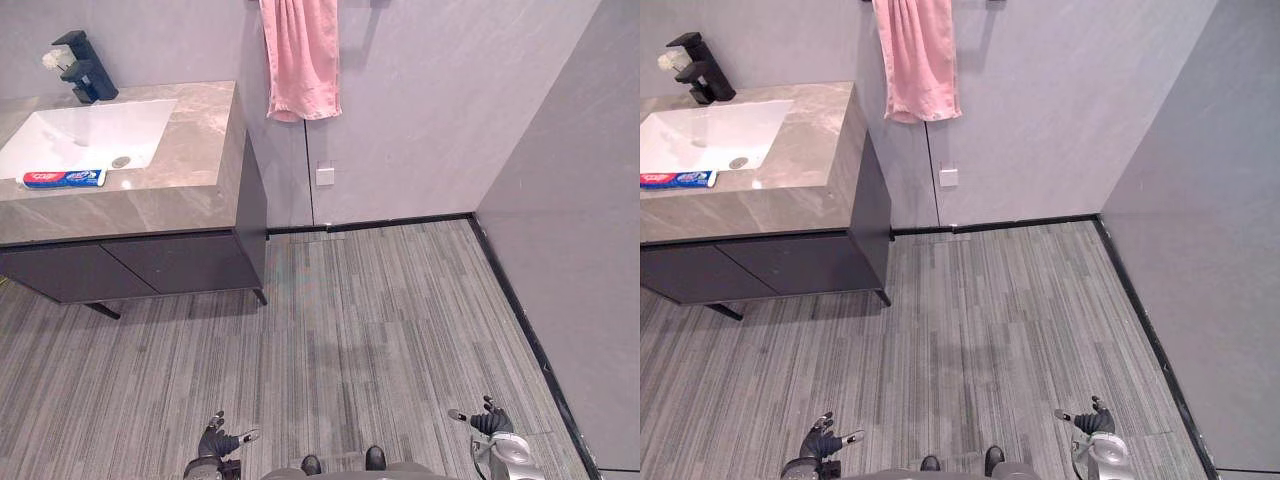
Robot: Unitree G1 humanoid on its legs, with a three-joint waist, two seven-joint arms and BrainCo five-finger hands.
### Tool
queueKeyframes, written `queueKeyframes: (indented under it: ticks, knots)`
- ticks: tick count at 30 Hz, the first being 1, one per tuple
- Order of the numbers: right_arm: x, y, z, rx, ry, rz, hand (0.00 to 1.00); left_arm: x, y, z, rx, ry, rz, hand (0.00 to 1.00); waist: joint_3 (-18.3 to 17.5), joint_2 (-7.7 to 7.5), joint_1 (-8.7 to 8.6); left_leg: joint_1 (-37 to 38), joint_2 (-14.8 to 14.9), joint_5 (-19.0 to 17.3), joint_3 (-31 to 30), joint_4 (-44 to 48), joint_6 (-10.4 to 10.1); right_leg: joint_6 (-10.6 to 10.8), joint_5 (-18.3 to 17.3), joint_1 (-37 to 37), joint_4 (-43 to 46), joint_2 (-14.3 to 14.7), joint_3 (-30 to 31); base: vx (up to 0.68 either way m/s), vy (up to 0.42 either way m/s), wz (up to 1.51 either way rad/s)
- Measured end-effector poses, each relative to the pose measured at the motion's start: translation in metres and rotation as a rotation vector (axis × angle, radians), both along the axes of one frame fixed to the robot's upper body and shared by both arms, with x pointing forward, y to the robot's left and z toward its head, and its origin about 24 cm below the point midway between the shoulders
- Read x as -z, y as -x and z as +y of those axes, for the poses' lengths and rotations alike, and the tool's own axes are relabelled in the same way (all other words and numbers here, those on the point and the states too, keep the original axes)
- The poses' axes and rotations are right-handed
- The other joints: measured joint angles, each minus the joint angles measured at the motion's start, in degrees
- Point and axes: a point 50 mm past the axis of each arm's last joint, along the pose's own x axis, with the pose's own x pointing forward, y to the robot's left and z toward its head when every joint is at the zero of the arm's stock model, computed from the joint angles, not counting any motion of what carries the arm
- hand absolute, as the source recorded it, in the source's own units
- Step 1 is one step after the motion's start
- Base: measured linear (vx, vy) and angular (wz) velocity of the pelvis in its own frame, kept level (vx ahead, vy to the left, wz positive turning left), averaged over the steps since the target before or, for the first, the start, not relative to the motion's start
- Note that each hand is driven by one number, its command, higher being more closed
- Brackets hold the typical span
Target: Organize washtable
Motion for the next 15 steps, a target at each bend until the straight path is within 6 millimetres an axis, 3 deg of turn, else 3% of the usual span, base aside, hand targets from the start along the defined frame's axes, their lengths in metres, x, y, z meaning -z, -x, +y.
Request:
queueKeyframes:
  ticks: [15]
  knots:
    - [0.0005, -0.0075, 0.0102, -0.022, -0.019, -0.013, 0.00, 0.0001, -0.0016, -0.0024, 0.016, 0.006, -0.001, 0.00, 0.1, -0.34, 0.04, 1.0, 0.0, 0.2, 0.0, -0.7, -0.3, 0.0, 0.0, 1.1, -0.4, 0.0, -0.4, 0.02, -0.003, 0.02]
